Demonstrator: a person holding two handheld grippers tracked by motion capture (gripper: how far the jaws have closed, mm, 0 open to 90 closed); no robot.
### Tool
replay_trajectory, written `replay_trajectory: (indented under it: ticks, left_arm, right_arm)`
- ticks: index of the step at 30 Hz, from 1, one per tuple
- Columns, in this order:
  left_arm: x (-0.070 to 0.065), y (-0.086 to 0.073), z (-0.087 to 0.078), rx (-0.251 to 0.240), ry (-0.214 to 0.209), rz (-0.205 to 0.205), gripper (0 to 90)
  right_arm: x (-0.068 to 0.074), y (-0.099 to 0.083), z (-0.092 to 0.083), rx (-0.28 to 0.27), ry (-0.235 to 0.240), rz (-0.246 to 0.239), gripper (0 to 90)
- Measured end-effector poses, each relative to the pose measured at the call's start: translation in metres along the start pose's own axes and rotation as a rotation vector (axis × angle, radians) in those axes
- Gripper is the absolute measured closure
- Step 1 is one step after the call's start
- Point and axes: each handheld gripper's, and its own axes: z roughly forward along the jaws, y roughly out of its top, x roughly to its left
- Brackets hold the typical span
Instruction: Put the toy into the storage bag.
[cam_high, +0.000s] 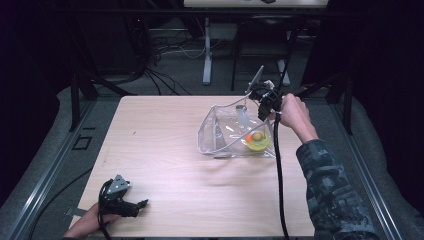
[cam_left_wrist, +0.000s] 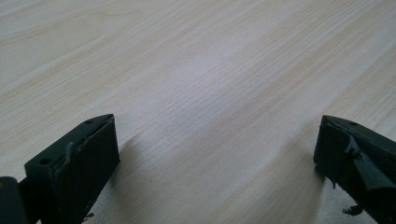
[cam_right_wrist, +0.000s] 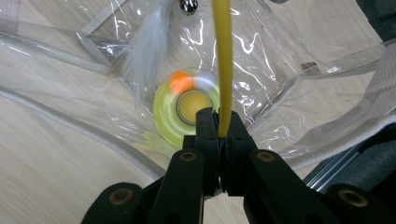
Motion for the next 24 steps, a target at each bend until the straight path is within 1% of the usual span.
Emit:
replay_trajectory:
  ticks: [1,5,6,8,11,15,16,18,21,22,23,24]
  left_arm:
    - [0.0,0.0,0.0,0.0,0.0,0.0,0.0]
    - [0.0,0.0,0.0,0.0,0.0,0.0,0.0]
    - [0.0,0.0,0.0,0.0,0.0,0.0,0.0]
    - [0.0,0.0,0.0,0.0,0.0,0.0,0.0]
    - [0.0,0.0,0.0,0.0,0.0,-0.001,0.0]
    - [0.0,0.0,0.0,0.0,-0.001,0.001,0.0]
    - [0.0,0.0,0.0,-0.001,-0.001,-0.001,0.0]
    - [0.0,0.0,0.0,-0.001,0.0,0.0,0.0]
    - [0.0,0.0,0.0,0.0,0.0,0.0,0.0]
    - [0.0,0.0,0.0,-0.001,-0.001,-0.001,0.0]
    - [0.0,0.0,0.0,0.0,-0.001,-0.001,0.0]
    - [0.0,0.0,0.0,0.0,0.0,0.001,0.0]
  right_arm:
    - [0.001,0.001,0.001,0.009,-0.02,-0.01,87.5]
    - [0.003,0.002,0.004,0.023,-0.027,-0.011,87.5]
    - [0.002,0.003,0.004,0.038,-0.036,-0.017,87.5]
    - [0.003,0.003,0.006,0.038,-0.03,-0.009,87.3]
    - [0.003,0.003,0.005,0.034,-0.043,-0.006,87.0]
    - [0.002,0.002,-0.002,0.003,-0.051,0.003,86.2]
    - [0.002,0.001,-0.005,-0.006,-0.06,0.003,85.8]
    - [0.002,0.0,-0.012,-0.025,-0.057,0.011,83.4]
    - [0.002,-0.001,-0.025,-0.073,-0.059,0.016,78.8]
    - [0.003,-0.002,-0.03,-0.082,-0.068,0.017,75.5]
    - [0.004,-0.003,-0.04,-0.106,-0.066,0.028,68.9]
    - [0.004,-0.003,-0.044,-0.123,-0.059,0.028,67.2]
